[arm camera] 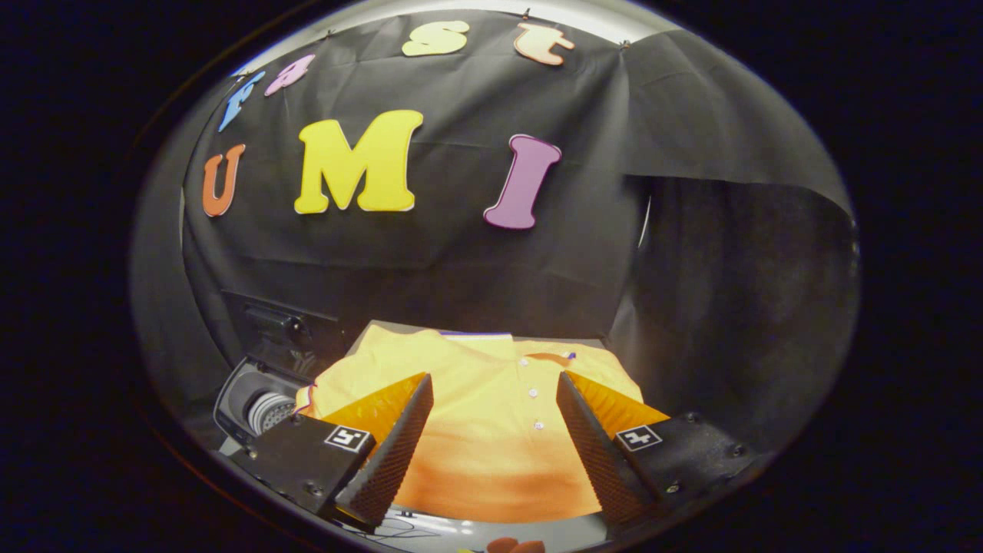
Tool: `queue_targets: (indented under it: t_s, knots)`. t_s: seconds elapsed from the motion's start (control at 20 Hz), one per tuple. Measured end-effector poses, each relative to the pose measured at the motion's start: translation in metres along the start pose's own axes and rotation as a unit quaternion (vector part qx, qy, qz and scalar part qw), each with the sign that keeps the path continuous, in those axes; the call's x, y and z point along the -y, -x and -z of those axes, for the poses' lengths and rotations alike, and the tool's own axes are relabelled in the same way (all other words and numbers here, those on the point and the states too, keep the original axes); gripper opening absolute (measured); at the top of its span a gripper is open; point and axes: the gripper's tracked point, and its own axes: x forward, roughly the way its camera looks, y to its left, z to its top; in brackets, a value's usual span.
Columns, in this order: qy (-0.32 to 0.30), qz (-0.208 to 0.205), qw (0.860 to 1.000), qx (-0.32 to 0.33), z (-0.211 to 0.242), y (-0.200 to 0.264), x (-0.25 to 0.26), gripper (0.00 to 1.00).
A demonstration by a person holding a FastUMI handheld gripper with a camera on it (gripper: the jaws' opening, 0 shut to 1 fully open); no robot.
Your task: Put the clothes into the washing machine and then close the washing machine lid.
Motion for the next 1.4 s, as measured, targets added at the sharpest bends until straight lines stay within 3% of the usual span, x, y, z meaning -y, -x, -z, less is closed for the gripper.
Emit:
queue_targets:
  t_s: [0.4, 0.65, 0.8, 1.1, 1.2, 1.25, 1.35, 1.4]
  knots:
    - [-0.036, -0.012, 0.997, -0.067, 0.024, -0.039, 0.007, 1.00]
    - [-0.013, -0.011, 0.991, -0.130, 0.066, -0.058, 0.010, 1.00]
    - [-0.038, -0.031, 0.993, -0.104, 0.060, -0.059, 0.005, 1.00]
    - [-0.048, -0.011, 0.987, -0.155, 0.066, -0.061, 0.004, 1.00]
    - [-0.034, -0.025, 0.985, -0.169, 0.067, -0.057, 0.004, 1.00]
    - [-0.029, -0.036, 0.983, -0.175, 0.065, -0.055, 0.003, 0.98]
    - [-0.021, -0.046, 0.982, -0.183, 0.067, -0.054, 0.005, 0.82]
    - [-0.023, -0.047, 0.982, -0.182, 0.065, -0.052, 0.006, 0.69]
